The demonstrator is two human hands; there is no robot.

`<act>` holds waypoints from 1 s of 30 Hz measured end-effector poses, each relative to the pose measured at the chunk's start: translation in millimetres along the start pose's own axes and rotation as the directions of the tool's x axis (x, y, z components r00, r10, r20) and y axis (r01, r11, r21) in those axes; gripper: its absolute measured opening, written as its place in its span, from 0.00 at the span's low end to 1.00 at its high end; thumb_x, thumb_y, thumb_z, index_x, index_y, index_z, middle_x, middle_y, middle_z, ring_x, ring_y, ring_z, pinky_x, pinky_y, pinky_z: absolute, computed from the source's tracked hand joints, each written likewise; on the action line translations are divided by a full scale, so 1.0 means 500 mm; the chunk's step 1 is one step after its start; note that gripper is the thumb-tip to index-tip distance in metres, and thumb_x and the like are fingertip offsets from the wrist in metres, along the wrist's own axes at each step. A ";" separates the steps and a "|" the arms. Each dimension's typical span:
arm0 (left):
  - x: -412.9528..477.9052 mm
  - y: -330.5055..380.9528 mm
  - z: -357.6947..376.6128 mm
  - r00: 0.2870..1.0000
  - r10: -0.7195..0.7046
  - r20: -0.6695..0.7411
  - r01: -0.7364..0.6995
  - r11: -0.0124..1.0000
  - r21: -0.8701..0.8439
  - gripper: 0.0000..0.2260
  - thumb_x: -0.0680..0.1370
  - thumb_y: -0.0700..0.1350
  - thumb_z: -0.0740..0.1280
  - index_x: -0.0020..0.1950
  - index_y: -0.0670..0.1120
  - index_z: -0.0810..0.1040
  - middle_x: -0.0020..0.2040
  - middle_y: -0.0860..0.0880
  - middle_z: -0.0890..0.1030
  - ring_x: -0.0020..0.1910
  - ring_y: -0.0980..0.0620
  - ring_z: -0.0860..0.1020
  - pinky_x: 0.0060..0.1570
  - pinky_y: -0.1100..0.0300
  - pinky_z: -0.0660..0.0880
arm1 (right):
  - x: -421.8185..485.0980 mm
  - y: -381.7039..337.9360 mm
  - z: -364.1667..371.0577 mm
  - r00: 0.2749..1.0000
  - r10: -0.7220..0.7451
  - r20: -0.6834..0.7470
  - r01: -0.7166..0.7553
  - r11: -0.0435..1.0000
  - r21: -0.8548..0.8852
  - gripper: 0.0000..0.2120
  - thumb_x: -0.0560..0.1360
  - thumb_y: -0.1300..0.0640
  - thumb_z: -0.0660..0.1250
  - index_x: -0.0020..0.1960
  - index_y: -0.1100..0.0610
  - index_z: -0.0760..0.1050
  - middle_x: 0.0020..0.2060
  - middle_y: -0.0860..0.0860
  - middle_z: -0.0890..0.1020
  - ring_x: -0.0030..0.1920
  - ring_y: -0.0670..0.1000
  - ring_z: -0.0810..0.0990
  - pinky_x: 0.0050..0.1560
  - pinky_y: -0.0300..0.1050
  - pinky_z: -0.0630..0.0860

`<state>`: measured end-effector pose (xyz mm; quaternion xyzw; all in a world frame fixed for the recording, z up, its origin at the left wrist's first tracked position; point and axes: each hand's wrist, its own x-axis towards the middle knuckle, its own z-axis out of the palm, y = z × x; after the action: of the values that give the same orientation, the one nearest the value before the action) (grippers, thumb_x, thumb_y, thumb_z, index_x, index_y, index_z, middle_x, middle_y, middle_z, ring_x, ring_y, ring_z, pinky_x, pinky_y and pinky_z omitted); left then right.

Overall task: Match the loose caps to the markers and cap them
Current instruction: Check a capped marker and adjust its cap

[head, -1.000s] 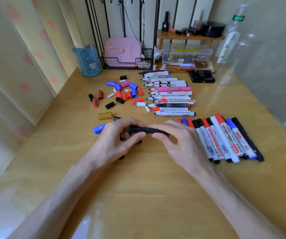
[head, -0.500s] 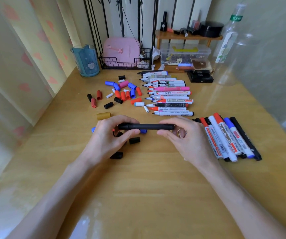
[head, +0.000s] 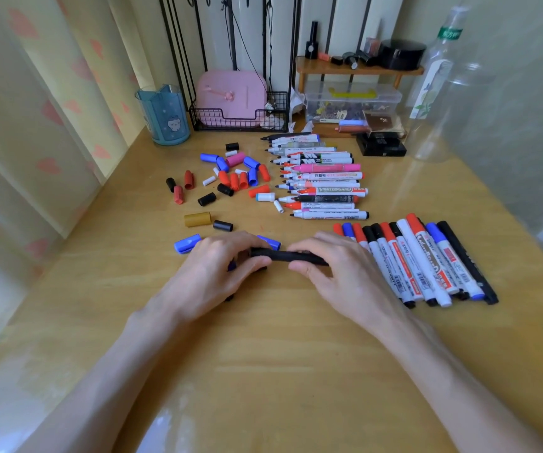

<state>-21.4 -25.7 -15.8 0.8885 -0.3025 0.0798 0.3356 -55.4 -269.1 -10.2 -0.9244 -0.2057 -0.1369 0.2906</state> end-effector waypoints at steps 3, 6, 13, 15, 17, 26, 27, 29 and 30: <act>0.000 -0.004 0.003 1.000 0.010 0.002 -0.010 1.000 0.013 0.09 0.82 0.52 0.69 0.61 0.54 0.82 0.43 0.57 0.78 0.42 0.54 0.76 0.41 0.62 0.72 | -0.003 -0.008 0.003 1.000 0.006 0.004 -0.006 1.000 -0.009 0.06 0.78 0.48 0.73 0.54 0.46 0.82 0.42 0.39 0.76 0.43 0.43 0.76 0.45 0.46 0.76; 0.002 -0.006 -0.003 0.999 0.007 -0.052 -0.007 1.000 -0.003 0.11 0.82 0.49 0.70 0.64 0.52 0.81 0.45 0.58 0.78 0.45 0.54 0.78 0.44 0.66 0.72 | -0.003 -0.009 0.003 0.999 0.036 -0.015 -0.036 0.999 -0.025 0.05 0.76 0.47 0.73 0.50 0.46 0.83 0.38 0.40 0.74 0.39 0.42 0.74 0.37 0.42 0.72; 0.004 -0.018 -0.017 0.995 -0.021 -0.099 0.022 1.000 0.010 0.06 0.83 0.46 0.70 0.59 0.50 0.83 0.48 0.57 0.81 0.47 0.54 0.79 0.45 0.70 0.70 | -0.006 -0.004 0.008 0.998 0.066 0.007 -0.065 0.998 -0.020 0.07 0.75 0.45 0.74 0.51 0.45 0.83 0.35 0.41 0.76 0.34 0.47 0.74 0.34 0.44 0.72; 0.003 -0.014 -0.016 0.995 -0.023 -0.093 0.021 1.000 -0.019 0.07 0.82 0.48 0.70 0.59 0.50 0.83 0.48 0.57 0.81 0.47 0.54 0.80 0.45 0.70 0.70 | -0.006 -0.006 0.011 0.998 0.064 -0.004 -0.064 0.998 -0.015 0.08 0.75 0.45 0.74 0.52 0.44 0.82 0.35 0.42 0.77 0.35 0.47 0.75 0.34 0.46 0.74; 0.004 -0.012 -0.012 0.996 -0.016 -0.085 0.013 1.000 -0.027 0.08 0.82 0.48 0.71 0.60 0.50 0.83 0.48 0.57 0.82 0.47 0.55 0.80 0.45 0.70 0.70 | -0.006 -0.008 0.014 0.998 0.068 -0.014 -0.068 0.998 -0.010 0.08 0.75 0.45 0.74 0.53 0.44 0.81 0.35 0.42 0.77 0.34 0.46 0.75 0.35 0.46 0.75; 0.004 -0.012 0.006 0.999 0.014 -0.033 -0.014 1.000 0.008 0.16 0.82 0.49 0.70 0.70 0.54 0.79 0.56 0.59 0.79 0.57 0.54 0.77 0.52 0.62 0.74 | -0.004 -0.005 -0.003 0.990 0.134 -0.053 -0.136 0.991 -0.021 0.10 0.74 0.46 0.73 0.54 0.45 0.81 0.32 0.42 0.78 0.32 0.44 0.77 0.39 0.47 0.79; 0.008 -0.005 0.009 0.999 0.017 -0.034 -0.017 1.000 -0.005 0.16 0.82 0.49 0.70 0.70 0.54 0.79 0.56 0.59 0.79 0.57 0.54 0.77 0.53 0.61 0.75 | -0.003 -0.001 -0.012 0.984 0.160 -0.073 -0.162 0.987 -0.021 0.09 0.74 0.46 0.73 0.54 0.45 0.81 0.31 0.42 0.78 0.31 0.44 0.77 0.38 0.46 0.79; 0.022 0.016 0.018 0.999 0.032 -0.028 -0.033 0.999 -0.031 0.15 0.82 0.50 0.70 0.69 0.55 0.79 0.57 0.59 0.78 0.58 0.55 0.77 0.54 0.60 0.74 | 0.000 0.010 -0.037 0.963 0.225 -0.145 -0.228 0.974 -0.001 0.08 0.72 0.47 0.74 0.51 0.46 0.81 0.28 0.41 0.77 0.30 0.45 0.77 0.37 0.46 0.79; 0.032 0.031 0.024 0.998 0.051 -0.023 -0.052 0.998 -0.030 0.15 0.82 0.50 0.70 0.69 0.55 0.79 0.58 0.59 0.78 0.59 0.56 0.77 0.55 0.61 0.74 | 0.002 0.018 -0.053 0.948 0.261 -0.181 -0.264 0.964 0.009 0.07 0.72 0.48 0.75 0.49 0.46 0.81 0.28 0.42 0.77 0.30 0.46 0.77 0.37 0.46 0.79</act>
<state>-18.3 -50.2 -11.1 0.8743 -0.3228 0.0936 0.3503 -54.0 -291.4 6.5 -0.9295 -0.0525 -0.1817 0.3166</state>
